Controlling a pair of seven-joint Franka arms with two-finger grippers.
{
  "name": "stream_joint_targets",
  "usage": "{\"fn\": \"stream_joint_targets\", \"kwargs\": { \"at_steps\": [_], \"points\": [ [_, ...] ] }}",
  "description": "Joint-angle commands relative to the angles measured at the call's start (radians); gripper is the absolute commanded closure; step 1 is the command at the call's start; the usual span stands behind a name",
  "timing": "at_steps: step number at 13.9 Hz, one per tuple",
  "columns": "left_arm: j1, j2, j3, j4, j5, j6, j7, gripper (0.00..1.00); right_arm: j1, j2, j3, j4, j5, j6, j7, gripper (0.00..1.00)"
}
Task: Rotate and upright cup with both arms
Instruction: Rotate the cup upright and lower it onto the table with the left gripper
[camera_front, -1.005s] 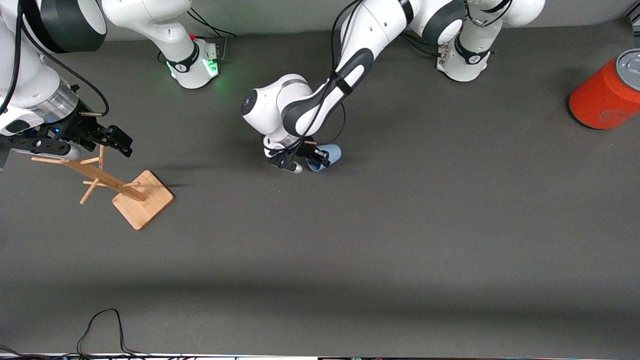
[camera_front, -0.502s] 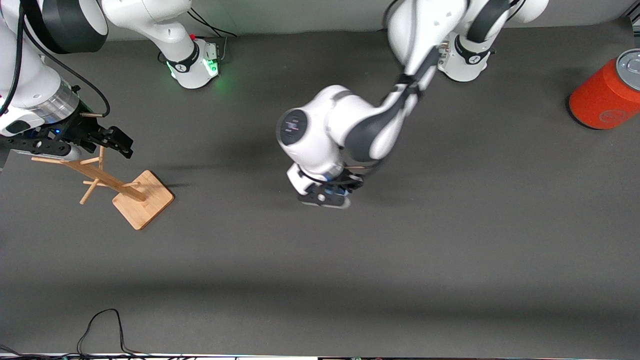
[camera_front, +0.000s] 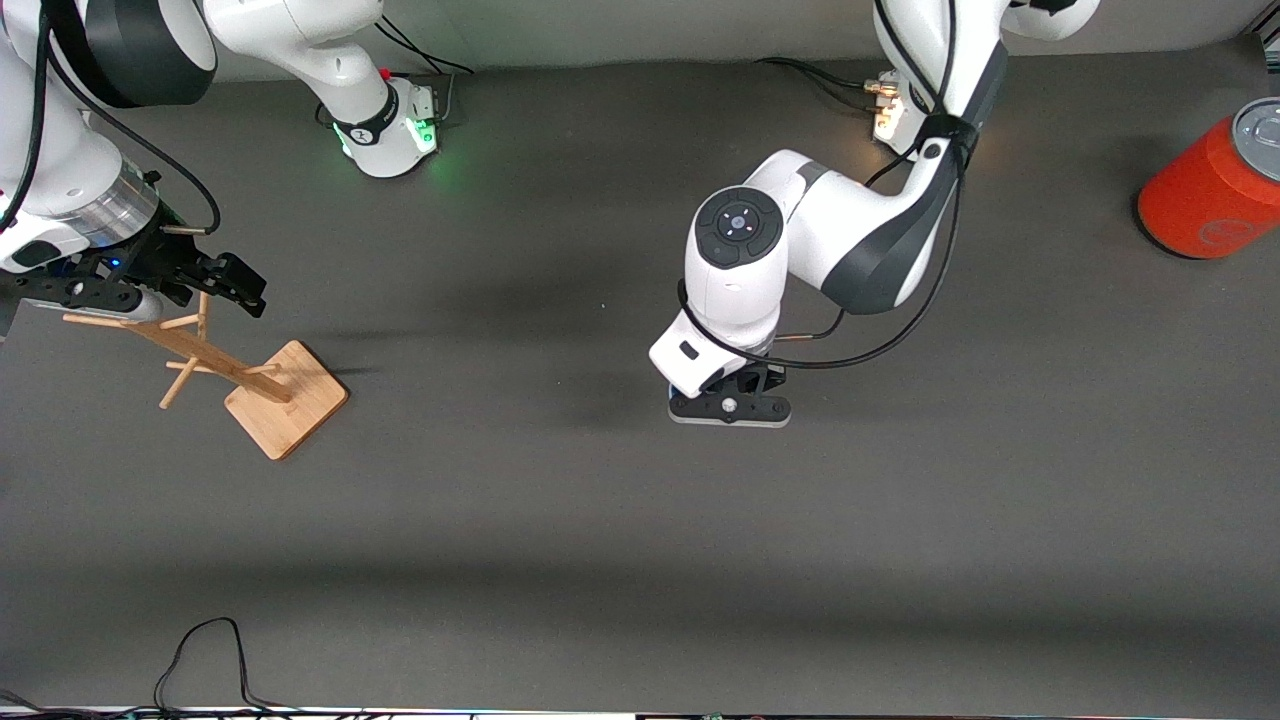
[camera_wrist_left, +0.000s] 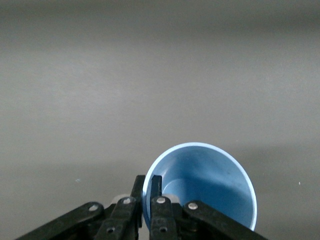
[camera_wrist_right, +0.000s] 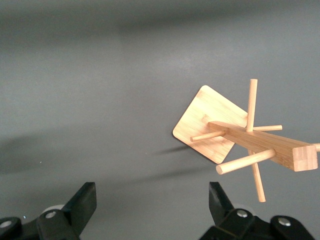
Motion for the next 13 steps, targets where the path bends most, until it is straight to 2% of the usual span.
{"fn": "stream_joint_targets", "kwargs": {
  "at_steps": [1,2,5,7,9,10,11,13],
  "points": [
    [-0.014,-0.074,0.005,-0.245,0.006,0.220,-0.111,1.00,-0.162,-0.009,0.171,-0.015,-0.014,0.014,0.001,0.00],
    [-0.013,-0.070,0.005,-0.283,0.007,0.294,-0.157,1.00,-0.182,-0.009,0.197,-0.015,-0.012,0.014,0.001,0.00],
    [-0.021,-0.064,0.008,-0.415,0.021,0.515,-0.263,1.00,-0.185,-0.023,0.196,-0.021,-0.006,0.017,-0.002,0.00],
    [-0.019,-0.038,0.007,-0.428,0.136,0.549,-0.373,1.00,-0.185,-0.052,0.185,-0.021,0.069,0.013,-0.014,0.00],
    [-0.019,0.000,0.007,-0.426,0.278,0.584,-0.518,1.00,-0.185,-0.080,0.139,-0.018,0.121,0.008,-0.054,0.00],
    [-0.019,0.017,0.007,-0.426,0.317,0.592,-0.562,1.00,-0.185,-0.093,0.113,-0.010,0.194,0.007,-0.092,0.00],
    [-0.022,0.025,0.007,-0.425,0.325,0.594,-0.583,1.00,-0.185,-0.103,0.087,0.000,0.260,0.000,-0.129,0.00],
    [-0.022,0.031,0.005,-0.426,0.325,0.617,-0.616,1.00,-0.187,-0.104,0.073,0.033,0.279,-0.058,-0.145,0.00]
  ]
}}
